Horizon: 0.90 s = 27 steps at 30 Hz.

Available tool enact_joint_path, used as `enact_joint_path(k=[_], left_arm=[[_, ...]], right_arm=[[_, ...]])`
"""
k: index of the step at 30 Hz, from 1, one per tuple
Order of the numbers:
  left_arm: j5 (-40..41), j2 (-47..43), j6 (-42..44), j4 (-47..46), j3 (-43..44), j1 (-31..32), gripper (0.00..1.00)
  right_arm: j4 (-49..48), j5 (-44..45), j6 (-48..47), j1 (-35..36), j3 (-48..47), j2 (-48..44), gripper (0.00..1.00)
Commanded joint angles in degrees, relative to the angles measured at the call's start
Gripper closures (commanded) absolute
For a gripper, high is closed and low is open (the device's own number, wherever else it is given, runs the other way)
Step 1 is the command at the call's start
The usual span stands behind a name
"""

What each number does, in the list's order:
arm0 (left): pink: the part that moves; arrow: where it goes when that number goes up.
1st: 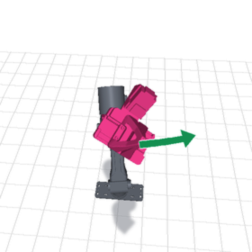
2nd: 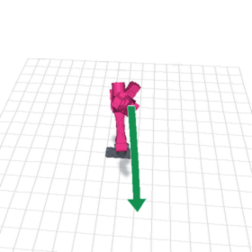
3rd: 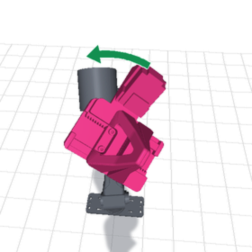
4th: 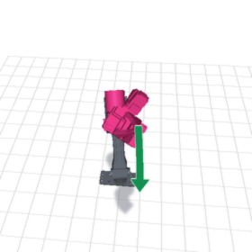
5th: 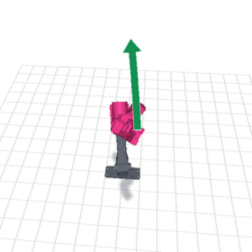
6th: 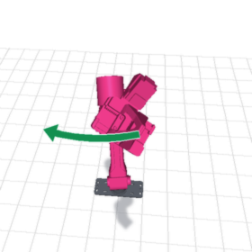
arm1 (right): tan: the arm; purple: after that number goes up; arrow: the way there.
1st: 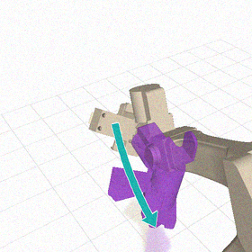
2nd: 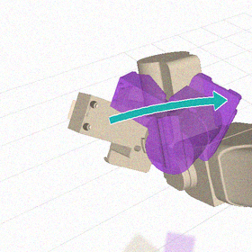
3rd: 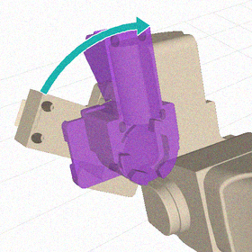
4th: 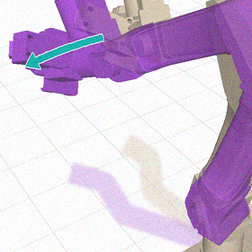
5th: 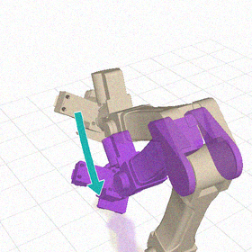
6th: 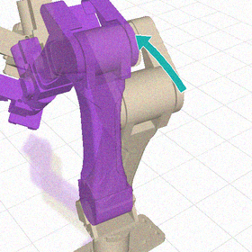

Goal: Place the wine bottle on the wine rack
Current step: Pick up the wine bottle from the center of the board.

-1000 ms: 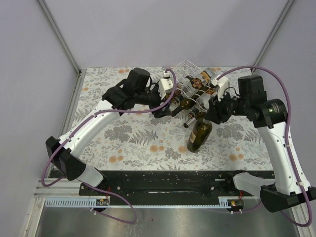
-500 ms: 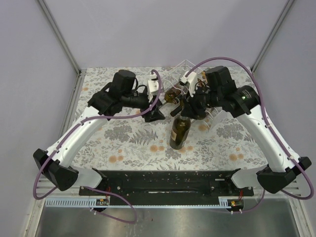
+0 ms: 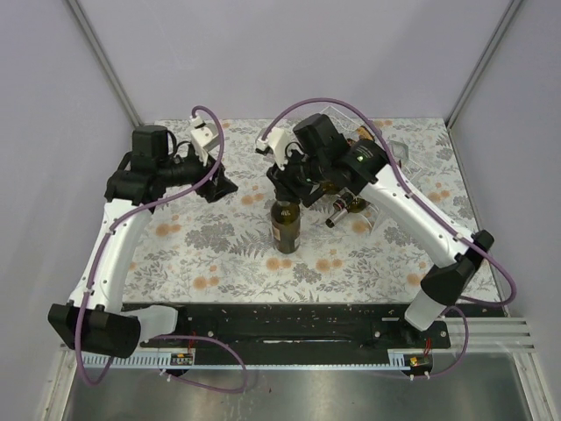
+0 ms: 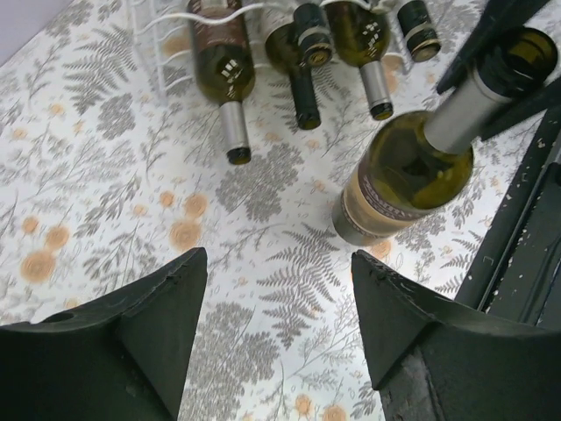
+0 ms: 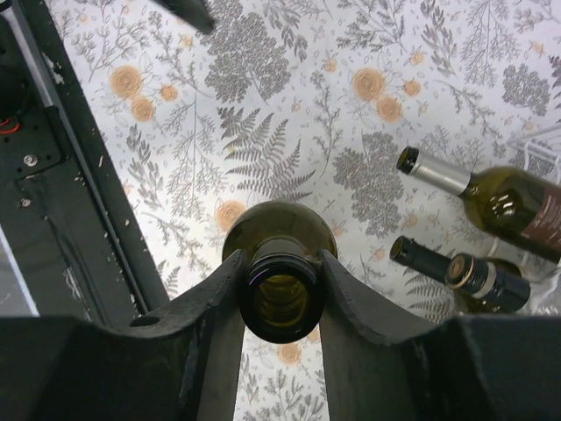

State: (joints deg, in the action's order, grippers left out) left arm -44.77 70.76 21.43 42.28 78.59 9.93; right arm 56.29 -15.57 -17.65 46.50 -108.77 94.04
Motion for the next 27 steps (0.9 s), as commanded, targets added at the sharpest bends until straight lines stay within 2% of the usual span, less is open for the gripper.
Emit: enact_joint_path(k=[1,11,22,27], left_arm=[[0.8,-4.7,2.9,1.0,-1.5,-2.8,0.29],[3.9,-7.5,4.8,3.2,-4.0,-4.7,0.29],[2.2,-8.0,5.3,3.0,-4.9,-4.7,0.29],[1.7,-8.2,5.8,3.0,-5.7,-4.7,0.29]], right_arm=[[-7.5,2.1,-1.0,1.0,-7.1,3.2,1.00],[-9.5,-0.2,-0.6,1.3,-11.2,9.6,1.00],[-13.6,-0.6,0.3,1.3,-6.6,9.3,1.00],[-14.7,-0.6,0.1,1.4,-4.1,8.9,0.92]])
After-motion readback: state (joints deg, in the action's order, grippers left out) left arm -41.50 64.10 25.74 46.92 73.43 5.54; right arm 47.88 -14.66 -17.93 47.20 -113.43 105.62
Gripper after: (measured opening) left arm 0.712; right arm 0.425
